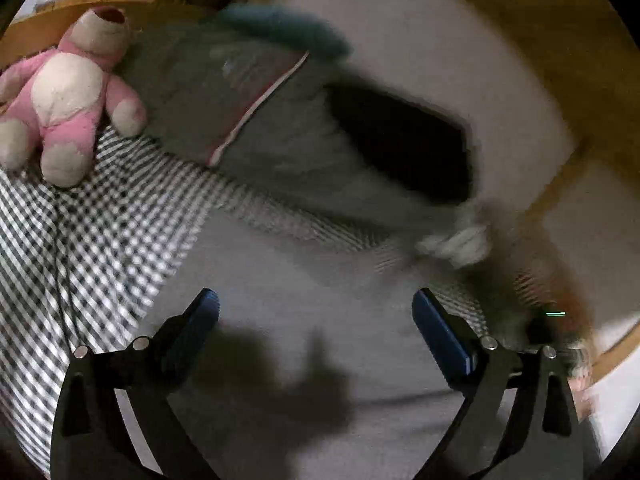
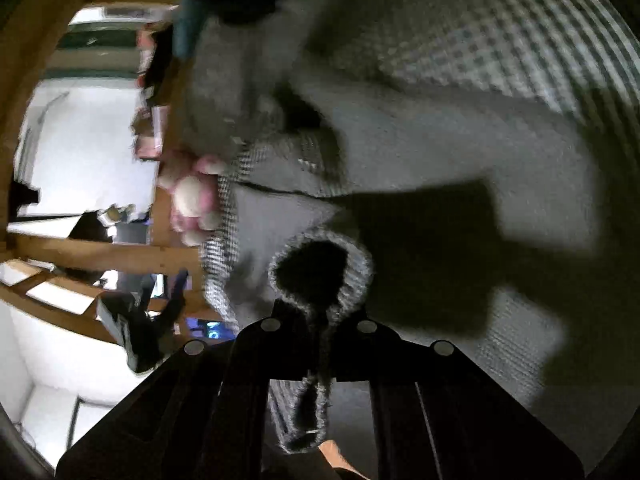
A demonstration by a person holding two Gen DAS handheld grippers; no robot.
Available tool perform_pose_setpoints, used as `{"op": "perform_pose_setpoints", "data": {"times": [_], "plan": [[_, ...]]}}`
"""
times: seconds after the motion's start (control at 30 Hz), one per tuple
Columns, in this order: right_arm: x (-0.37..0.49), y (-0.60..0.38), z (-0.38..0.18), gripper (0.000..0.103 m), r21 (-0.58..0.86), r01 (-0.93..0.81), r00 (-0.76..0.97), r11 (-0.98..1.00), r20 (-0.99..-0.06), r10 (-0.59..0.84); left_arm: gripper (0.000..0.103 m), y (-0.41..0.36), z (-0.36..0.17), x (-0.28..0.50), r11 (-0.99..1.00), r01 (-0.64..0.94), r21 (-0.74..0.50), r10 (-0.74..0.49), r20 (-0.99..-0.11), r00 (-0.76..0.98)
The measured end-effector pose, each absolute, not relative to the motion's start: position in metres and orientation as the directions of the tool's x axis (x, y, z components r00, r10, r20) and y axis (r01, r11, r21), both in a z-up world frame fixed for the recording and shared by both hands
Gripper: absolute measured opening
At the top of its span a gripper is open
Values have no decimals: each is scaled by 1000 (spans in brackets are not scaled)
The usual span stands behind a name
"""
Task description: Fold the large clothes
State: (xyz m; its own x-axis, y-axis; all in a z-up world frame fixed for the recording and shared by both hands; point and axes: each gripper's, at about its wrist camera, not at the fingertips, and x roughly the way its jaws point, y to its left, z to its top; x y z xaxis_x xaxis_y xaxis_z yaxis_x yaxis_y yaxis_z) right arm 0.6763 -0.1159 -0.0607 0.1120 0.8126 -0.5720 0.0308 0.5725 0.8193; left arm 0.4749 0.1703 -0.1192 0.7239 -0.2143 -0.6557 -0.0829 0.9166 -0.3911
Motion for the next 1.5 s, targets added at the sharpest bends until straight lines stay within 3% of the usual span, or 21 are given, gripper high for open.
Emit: {"op": "perform_pose_setpoints", "data": {"times": [0.13, 0.27, 0.33, 0.4, 0.47, 0.5, 0.63, 0.7, 0.77, 0.93, 1.17, 1.3, 1.43, 1.5], "plan": [[658, -115, -100, 7, 802, 107, 127, 588, -598, 791, 95, 166, -192, 515, 944, -118, -307, -206, -832, 515], [658, -121, -125, 7, 814, 131, 152, 566, -581, 800, 95, 143, -201, 508, 991, -42, -128, -89, -855, 510], [659, -115, -124, 10, 817, 92, 161, 569, -576, 802, 95, 134, -187, 498, 985, -18, -171, -134, -831, 539], [657, -117, -115, 28, 805, 58, 164, 591, -591, 790, 95, 116, -167, 482, 964, 54, -260, -243, -779, 578], [652, -125, -91, 93, 791, 29, 230, 611, -601, 766, 95, 82, -157, 472, 959, 151, -239, -282, -761, 584], [648, -131, -81, 100, 764, 22, 272, 644, -625, 732, 95, 70, -157, 472, 957, 185, -224, -291, -763, 578], [628, -135, -27, 100, 593, -42, 426, 804, -717, 551, 95, 25, -190, 489, 954, 261, -147, -258, -845, 469], [624, -117, -17, 100, 472, -61, 457, 880, -770, 445, 96, 10, -215, 493, 963, 267, -44, -157, -893, 421], [623, -88, -23, 100, 283, -85, 467, 956, -836, 288, 97, 0, -219, 486, 961, 276, 25, -109, -882, 459], [624, -70, -82, 100, 38, -158, 353, 987, -931, 92, 98, 1, -223, 481, 966, 257, -2, -124, -880, 459], [609, -119, -80, 100, 31, -85, 407, 996, -911, 64, 99, 3, -221, 475, 968, 250, -5, -128, -866, 482], [610, -105, -65, 100, 19, -116, 480, 993, -874, 73, 99, 3, -223, 477, 970, 243, 0, -126, -857, 499], [616, -77, -88, 100, -71, -180, 446, 981, -895, 17, 99, 3, -224, 478, 968, 251, -3, -133, -855, 501], [614, -89, -90, 100, -38, -172, 453, 984, -891, 45, 99, 3, -223, 477, 967, 254, -4, -136, -854, 502]]}}
